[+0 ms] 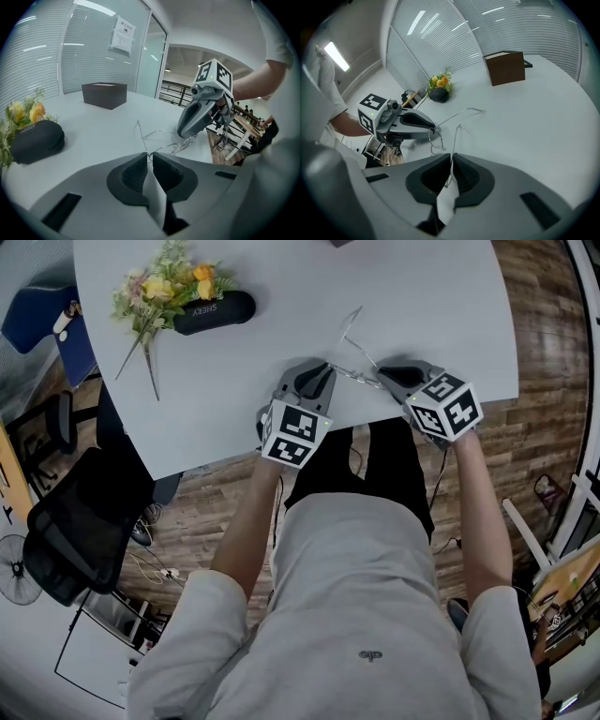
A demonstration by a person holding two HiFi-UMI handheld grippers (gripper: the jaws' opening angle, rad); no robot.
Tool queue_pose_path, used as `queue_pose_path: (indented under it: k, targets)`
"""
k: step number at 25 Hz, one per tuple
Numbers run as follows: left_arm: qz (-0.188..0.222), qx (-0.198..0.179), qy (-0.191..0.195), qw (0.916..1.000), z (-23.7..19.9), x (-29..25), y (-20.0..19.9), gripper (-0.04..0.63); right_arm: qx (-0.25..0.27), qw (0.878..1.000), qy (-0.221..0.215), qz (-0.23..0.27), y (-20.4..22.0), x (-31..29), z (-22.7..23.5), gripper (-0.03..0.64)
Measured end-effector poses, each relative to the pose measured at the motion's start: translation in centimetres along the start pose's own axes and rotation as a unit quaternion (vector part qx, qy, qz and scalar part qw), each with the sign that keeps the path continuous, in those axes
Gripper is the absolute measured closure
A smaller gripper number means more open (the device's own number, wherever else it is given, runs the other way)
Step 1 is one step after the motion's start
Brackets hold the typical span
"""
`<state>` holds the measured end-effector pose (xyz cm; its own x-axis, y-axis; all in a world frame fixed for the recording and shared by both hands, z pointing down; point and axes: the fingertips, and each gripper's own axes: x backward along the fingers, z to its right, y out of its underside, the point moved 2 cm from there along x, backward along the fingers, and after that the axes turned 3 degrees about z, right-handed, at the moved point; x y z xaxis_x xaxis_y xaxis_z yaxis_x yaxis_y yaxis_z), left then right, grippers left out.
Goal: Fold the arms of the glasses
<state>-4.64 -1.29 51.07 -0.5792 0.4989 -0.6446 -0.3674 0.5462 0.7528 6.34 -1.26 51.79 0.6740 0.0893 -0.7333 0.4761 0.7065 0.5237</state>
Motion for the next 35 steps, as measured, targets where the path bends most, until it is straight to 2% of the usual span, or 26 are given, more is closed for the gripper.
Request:
queue_pose_path:
  k: [21,35]
  targets:
    - [-0.001,-0.010,0.001,0.9999,-0.4,-0.1,-0.3,0.558,0.027,0.996,-0.072,-0.037,0.7,-1.0,-2.8,0.588]
    - [0.002,-0.006,0.003,1.0000,-0.6,-0.5,-0.8,0.563,0.021,0.993,-0.103,-0.056,0.6,-1.4,-3.1,0.591]
